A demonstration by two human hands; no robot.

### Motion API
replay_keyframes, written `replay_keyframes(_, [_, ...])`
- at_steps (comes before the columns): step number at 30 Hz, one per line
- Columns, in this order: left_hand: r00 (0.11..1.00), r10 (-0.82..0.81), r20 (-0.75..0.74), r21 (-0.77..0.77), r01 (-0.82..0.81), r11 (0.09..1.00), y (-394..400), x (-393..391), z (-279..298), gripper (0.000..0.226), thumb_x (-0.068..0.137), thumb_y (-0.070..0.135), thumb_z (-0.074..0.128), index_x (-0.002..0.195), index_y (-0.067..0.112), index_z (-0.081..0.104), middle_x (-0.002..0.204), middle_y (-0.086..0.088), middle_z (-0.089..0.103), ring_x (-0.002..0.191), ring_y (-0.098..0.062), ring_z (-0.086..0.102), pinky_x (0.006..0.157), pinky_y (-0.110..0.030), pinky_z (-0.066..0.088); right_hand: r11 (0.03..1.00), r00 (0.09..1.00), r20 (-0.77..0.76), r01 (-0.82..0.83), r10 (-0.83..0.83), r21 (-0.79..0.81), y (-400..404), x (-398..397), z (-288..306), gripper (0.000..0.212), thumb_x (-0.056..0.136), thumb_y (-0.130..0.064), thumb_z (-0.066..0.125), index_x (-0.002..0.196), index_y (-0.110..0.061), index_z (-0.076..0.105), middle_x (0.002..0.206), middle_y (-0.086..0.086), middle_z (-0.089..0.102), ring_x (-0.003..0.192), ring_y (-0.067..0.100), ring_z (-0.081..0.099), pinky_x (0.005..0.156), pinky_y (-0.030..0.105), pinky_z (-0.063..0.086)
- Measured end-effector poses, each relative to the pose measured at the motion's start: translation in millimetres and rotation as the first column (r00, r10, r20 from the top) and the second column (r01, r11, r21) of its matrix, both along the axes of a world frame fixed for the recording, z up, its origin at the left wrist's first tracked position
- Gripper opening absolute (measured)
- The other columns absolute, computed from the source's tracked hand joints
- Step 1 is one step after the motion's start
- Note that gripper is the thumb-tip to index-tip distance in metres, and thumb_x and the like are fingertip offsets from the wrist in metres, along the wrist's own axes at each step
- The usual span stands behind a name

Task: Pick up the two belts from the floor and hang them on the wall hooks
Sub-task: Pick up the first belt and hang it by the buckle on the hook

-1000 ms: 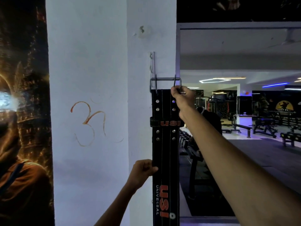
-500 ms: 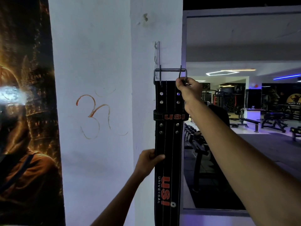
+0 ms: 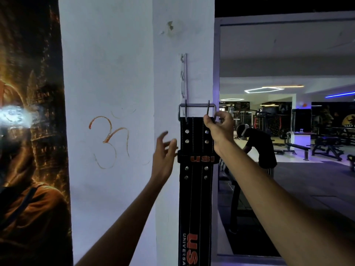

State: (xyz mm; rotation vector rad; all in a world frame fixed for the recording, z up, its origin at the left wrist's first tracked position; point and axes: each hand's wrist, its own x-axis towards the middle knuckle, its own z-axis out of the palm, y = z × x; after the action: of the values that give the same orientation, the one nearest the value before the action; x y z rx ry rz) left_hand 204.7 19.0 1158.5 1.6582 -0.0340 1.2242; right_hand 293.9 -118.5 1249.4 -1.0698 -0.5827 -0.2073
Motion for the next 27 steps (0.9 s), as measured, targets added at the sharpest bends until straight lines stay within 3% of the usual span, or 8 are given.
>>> replay_keyframes(2, [0.998, 0.034, 0.055, 0.068, -0.038, 0.997, -7.2, 1.7, 30.4, 0.049, 0.1, 0.031, 0.062, 0.144, 0.032, 0.041, 0.116, 0.0, 0.068, 0.094, -0.01, 0.074, 0.079, -0.029, 0.063, 1.0, 1.0, 0.024, -0.011, 0.011, 0.025, 1.6, 1.9, -3.7, 0.039, 0.088, -0.011, 0.072, 0.114, -0.011, 0.044, 0.077, -0.006, 0.053, 0.064, 0.003, 0.05, 0.036, 0.002, 0.035])
replay_keyframes(6, [0.988, 0.11, 0.11, 0.103, -0.122, 0.987, -14.6, 11.8, 63.8, 0.054, 0.095, 0.017, 0.068, 0.144, 0.031, 0.051, 0.11, -0.006, 0.074, 0.082, -0.013, 0.076, 0.072, -0.026, 0.064, 1.0, 0.996, 0.094, 0.006, -0.008, 0.024, 3.2, 8.3, -2.7, 0.032, 0.085, -0.012, 0.075, 0.101, -0.013, 0.047, 0.073, -0.002, 0.058, 0.056, 0.002, 0.052, 0.035, 0.004, 0.037])
replay_keyframes(11, [0.977, 0.175, 0.119, 0.095, -0.187, 0.978, -0.6, 29.3, 73.6, 0.045, 0.097, 0.022, 0.067, 0.141, 0.025, 0.059, 0.12, 0.001, 0.071, 0.091, -0.021, 0.076, 0.079, -0.025, 0.062, 1.0, 0.98, 0.201, -0.003, 0.006, -0.015, 19.1, 28.4, 5.9, 0.034, 0.084, -0.021, 0.077, 0.115, -0.017, 0.065, 0.103, 0.008, 0.071, 0.079, 0.01, 0.068, 0.04, 0.014, 0.048])
replay_keyframes(14, [0.961, 0.243, 0.136, 0.132, -0.26, 0.956, 18.6, 45.3, 82.2, 0.035, 0.096, 0.025, 0.067, 0.131, 0.021, 0.068, 0.124, 0.002, 0.071, 0.096, -0.02, 0.075, 0.087, -0.031, 0.062, 0.999, 0.973, 0.231, -0.001, 0.011, -0.043, 40.1, 45.8, 4.7, 0.04, 0.083, -0.021, 0.078, 0.121, -0.017, 0.066, 0.106, 0.006, 0.072, 0.081, 0.004, 0.068, 0.051, 0.006, 0.048])
replay_keyframes(17, [0.963, 0.228, 0.146, 0.134, -0.248, 0.959, 38.5, 61.3, 83.9, 0.029, 0.095, 0.024, 0.068, 0.123, 0.02, 0.072, 0.126, 0.006, 0.071, 0.095, -0.015, 0.075, 0.088, -0.035, 0.062, 0.999, 0.969, 0.245, 0.016, -0.009, -0.027, 61.2, 62.0, 3.5, 0.04, 0.083, -0.022, 0.078, 0.121, -0.018, 0.067, 0.104, 0.004, 0.073, 0.083, 0.004, 0.07, 0.058, 0.008, 0.049])
replay_keyframes(20, [0.96, 0.22, 0.174, 0.052, -0.232, 0.971, 61.5, 82.7, 86.2, 0.017, 0.095, 0.023, 0.069, 0.109, 0.015, 0.074, 0.115, 0.006, 0.075, 0.075, 0.005, 0.071, 0.081, -0.033, 0.062, 0.999, 0.962, 0.27, 0.045, -0.036, -0.025, 84.2, 79.5, 3.3, 0.039, 0.084, -0.018, 0.077, 0.121, -0.017, 0.067, 0.101, 0.002, 0.073, 0.07, -0.004, 0.068, 0.053, 0.01, 0.051])
replay_keyframes(24, [0.971, 0.182, 0.156, 0.018, -0.187, 0.982, 88.2, 114.2, 95.1, 0.012, 0.093, 0.018, 0.069, 0.1, 0.009, 0.071, 0.114, 0.002, 0.076, 0.073, 0.019, 0.064, 0.08, -0.028, 0.056, 0.994, 0.949, 0.296, 0.109, -0.107, 0.011, 113.1, 106.3, 5.3, 0.042, 0.083, -0.017, 0.077, 0.123, -0.018, 0.066, 0.1, 0.004, 0.075, 0.093, 0.009, 0.071, 0.081, 0.026, 0.058])
replay_keyframes(27, [0.977, 0.119, 0.179, -0.024, -0.117, 0.993, 100.5, 131.5, 96.0, 0.025, 0.091, 0.014, 0.07, 0.114, 0.014, 0.061, 0.103, 0.001, 0.074, 0.068, 0.01, 0.068, 0.069, -0.02, 0.055, 0.991, 0.95, 0.285, 0.131, -0.128, 0.009, 125.7, 124.0, 4.8, 0.051, 0.081, -0.021, 0.079, 0.129, -0.023, 0.06, 0.101, 0.003, 0.075, 0.097, 0.01, 0.07, 0.089, 0.029, 0.056])
